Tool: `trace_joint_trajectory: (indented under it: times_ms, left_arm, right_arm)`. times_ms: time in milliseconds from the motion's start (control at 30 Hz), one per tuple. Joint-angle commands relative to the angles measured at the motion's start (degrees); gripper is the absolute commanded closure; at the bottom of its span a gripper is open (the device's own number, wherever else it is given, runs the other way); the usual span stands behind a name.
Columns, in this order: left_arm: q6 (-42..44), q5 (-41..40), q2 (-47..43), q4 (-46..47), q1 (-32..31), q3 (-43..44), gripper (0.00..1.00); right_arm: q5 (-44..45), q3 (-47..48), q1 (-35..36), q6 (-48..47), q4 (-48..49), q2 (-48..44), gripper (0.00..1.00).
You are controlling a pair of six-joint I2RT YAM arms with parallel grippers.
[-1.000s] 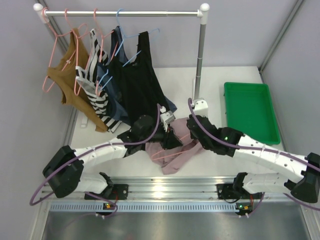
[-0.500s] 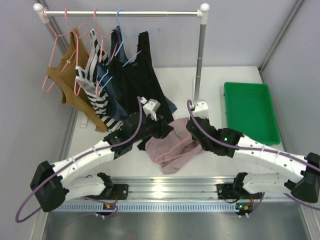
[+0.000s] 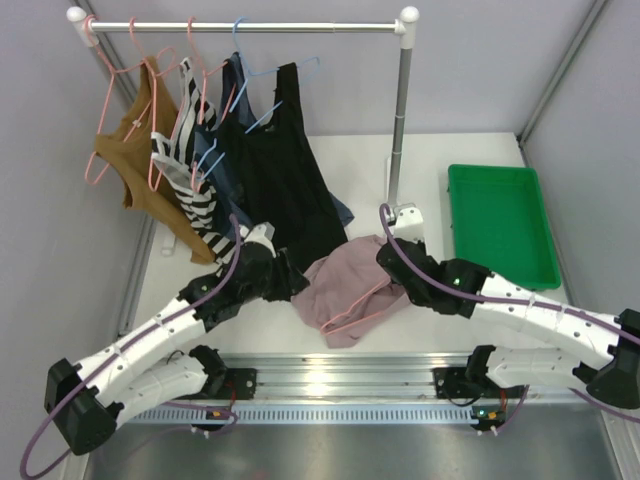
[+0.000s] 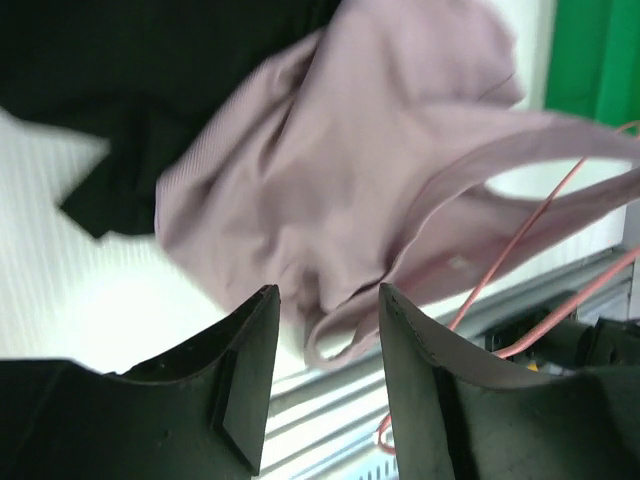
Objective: Place the tank top on the hanger
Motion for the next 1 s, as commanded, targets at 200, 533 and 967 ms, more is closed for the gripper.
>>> trace_joint_trajectory:
  times_ms: [200, 533, 967]
  left_arm:
    - [-13.63, 16.27, 0.75, 5.4, -2.43, -14.23, 0.53]
    - [-19.69, 17.24, 6.57, 16.66, -5.6, -17.04, 0.52]
    - [-23.21, 16.44, 14.73, 28.08, -8.06, -18.44, 0.53]
  right_arm:
    - [2.7, 0.02, 1.15, 2.09, -1.18, -1.42, 1.0]
    - [3.58, 1.51, 1.15, 2.53, -1.97, -0.54, 1.0]
    - [3.75, 1.86, 1.32, 2.97, -2.5, -0.62, 1.0]
